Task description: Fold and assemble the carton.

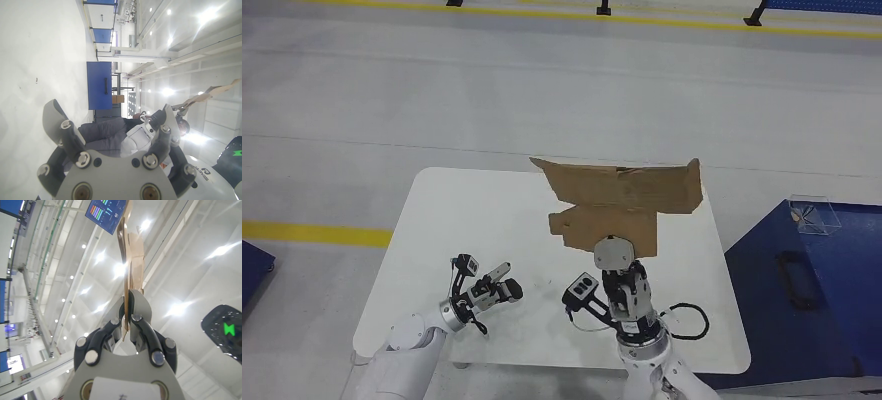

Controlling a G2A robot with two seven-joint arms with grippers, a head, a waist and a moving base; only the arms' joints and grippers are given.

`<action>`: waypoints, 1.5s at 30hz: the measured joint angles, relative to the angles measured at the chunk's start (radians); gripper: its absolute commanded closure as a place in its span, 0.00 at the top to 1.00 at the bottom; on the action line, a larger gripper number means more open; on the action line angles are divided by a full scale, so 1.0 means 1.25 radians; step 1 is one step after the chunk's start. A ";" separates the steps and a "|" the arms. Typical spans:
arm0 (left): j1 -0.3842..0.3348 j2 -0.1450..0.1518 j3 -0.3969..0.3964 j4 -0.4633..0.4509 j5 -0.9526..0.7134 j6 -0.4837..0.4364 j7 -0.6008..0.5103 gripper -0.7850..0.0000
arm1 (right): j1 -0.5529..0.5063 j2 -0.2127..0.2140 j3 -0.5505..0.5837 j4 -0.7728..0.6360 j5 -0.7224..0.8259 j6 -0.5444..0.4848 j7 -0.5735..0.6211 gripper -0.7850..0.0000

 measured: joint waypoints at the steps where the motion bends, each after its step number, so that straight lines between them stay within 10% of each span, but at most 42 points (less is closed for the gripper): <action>1: 0.000 0.000 0.000 0.000 0.000 0.000 0.000 1.00 | 0.005 0.000 0.007 0.000 -0.048 -0.021 0.018 0.00; 10: 0.000 0.000 0.000 0.000 0.000 0.000 0.000 1.00 | -0.009 0.018 0.181 0.036 -0.656 -0.300 0.094 0.00; 15: -0.002 0.003 -0.010 -0.019 -0.007 0.019 0.004 1.00 | -0.027 0.036 0.278 0.124 -0.855 -0.231 0.025 0.00; 23: -0.028 0.036 -0.111 -0.086 -0.170 0.270 -0.186 1.00 | -0.031 0.044 0.276 0.257 -0.965 -0.119 0.088 0.00; 31: -0.012 0.043 -0.049 -0.163 -0.139 0.384 -0.338 1.00 | 0.002 0.040 0.214 0.312 -1.056 -0.108 0.200 0.00; 34: -0.001 0.043 -0.019 -0.188 -0.124 0.405 -0.344 0.65 | 0.013 0.038 0.191 0.323 -1.094 -0.118 0.231 0.00; 37: 0.009 0.044 -0.001 -0.208 -0.117 0.418 -0.340 0.04 | 0.020 0.035 0.174 0.331 -1.099 -0.122 0.231 0.00; 45: 0.022 0.049 0.004 -0.218 -0.137 0.442 -0.343 0.00 | 0.033 0.027 0.156 0.343 -1.085 -0.125 0.211 0.00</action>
